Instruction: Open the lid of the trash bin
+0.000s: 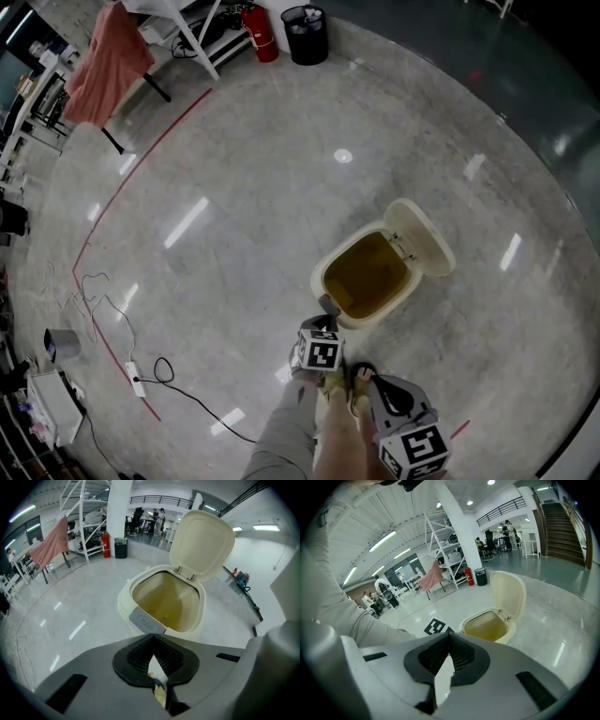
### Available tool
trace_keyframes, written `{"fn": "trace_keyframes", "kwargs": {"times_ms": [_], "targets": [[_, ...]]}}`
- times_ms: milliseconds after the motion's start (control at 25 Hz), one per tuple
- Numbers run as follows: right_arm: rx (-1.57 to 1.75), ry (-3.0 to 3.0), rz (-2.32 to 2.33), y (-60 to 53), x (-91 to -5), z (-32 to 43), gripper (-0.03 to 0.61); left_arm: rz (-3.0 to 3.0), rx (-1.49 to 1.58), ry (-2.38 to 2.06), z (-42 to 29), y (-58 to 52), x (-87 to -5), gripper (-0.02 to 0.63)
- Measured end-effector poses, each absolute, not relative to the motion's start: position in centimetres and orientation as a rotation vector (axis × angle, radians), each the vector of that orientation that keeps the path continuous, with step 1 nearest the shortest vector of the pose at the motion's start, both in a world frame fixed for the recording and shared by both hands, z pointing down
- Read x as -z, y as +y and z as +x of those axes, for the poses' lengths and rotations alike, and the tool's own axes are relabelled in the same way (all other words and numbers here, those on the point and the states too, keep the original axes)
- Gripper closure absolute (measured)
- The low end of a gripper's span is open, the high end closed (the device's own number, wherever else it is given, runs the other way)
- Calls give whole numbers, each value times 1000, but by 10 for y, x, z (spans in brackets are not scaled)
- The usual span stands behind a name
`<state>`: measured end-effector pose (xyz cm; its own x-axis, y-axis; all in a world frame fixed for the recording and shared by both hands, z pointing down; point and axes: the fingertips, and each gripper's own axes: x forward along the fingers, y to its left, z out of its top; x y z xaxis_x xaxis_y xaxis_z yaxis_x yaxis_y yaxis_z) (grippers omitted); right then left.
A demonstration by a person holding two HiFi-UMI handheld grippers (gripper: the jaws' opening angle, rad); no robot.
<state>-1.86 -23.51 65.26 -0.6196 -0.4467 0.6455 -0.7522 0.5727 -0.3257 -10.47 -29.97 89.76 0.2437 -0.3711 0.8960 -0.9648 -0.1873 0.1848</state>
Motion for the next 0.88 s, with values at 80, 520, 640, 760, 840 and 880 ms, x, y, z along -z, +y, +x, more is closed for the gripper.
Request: {"fn": "trace_keyframes", "kwargs": {"times_ms": [80,520,640,760,840,880], "targets": [[-802,-2306,956,-236,-650,-19,578,1710,-934,-1241,-105,-300,-896,611],[-787,-2305,1005,-235,-627,-8,578,1725,-961,-1226,-94,-293,-869,611],[-768,-2315,1008,-233,-619,-7,580,1736,-953,-1225,-92,-287,-853,611],[-752,-2325,1012,-231,-608,-6,578,1749,-950,-1224,-90,-281,-832,611],[-734,-2329,1008,-229,-600,-5,578,1754,-935,-1229,-89,-278,-815,611],[-723,-2333,1003,-228,-596,-4,580,1753,-925,-1234,-89,-276,-806,611]]}}
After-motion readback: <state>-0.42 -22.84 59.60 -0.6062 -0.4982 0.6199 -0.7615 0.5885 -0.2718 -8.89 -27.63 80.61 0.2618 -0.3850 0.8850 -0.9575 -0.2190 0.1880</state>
